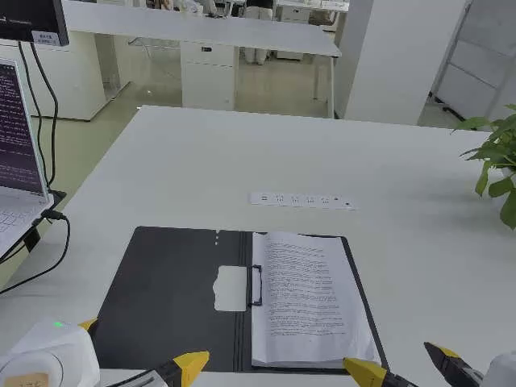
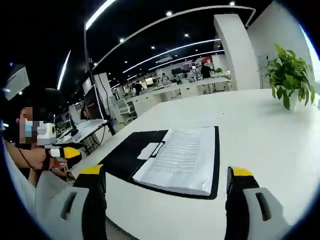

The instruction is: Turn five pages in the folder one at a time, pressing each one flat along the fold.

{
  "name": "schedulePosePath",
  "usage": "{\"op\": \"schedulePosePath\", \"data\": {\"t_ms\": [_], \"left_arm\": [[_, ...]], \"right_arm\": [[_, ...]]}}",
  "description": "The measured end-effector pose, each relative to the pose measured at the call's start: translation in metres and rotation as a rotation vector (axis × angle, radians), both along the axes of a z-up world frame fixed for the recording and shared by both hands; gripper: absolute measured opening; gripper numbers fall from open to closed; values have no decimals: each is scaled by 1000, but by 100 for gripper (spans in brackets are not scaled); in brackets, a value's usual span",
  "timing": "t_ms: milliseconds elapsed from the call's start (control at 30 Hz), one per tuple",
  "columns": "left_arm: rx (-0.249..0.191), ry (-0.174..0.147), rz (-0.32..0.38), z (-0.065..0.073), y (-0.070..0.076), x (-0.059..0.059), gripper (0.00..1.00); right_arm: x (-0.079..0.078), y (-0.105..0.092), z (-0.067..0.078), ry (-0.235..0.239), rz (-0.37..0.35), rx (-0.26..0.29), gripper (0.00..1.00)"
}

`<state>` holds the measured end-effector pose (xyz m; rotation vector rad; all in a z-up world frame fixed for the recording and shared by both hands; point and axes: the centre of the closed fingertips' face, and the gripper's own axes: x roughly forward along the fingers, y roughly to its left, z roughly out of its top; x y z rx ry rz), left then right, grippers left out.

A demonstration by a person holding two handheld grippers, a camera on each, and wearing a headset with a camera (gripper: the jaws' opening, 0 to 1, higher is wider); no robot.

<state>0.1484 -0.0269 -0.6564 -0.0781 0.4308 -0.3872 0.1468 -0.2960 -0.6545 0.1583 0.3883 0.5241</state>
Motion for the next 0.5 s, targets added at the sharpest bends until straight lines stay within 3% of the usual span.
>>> {"op": "schedulePosePath", "data": {"t_ms": [500], "left_arm": [[2, -6, 10, 4, 4, -1, 100]], "right_arm": [[-5, -1, -4, 12, 0, -18, 100]]}}
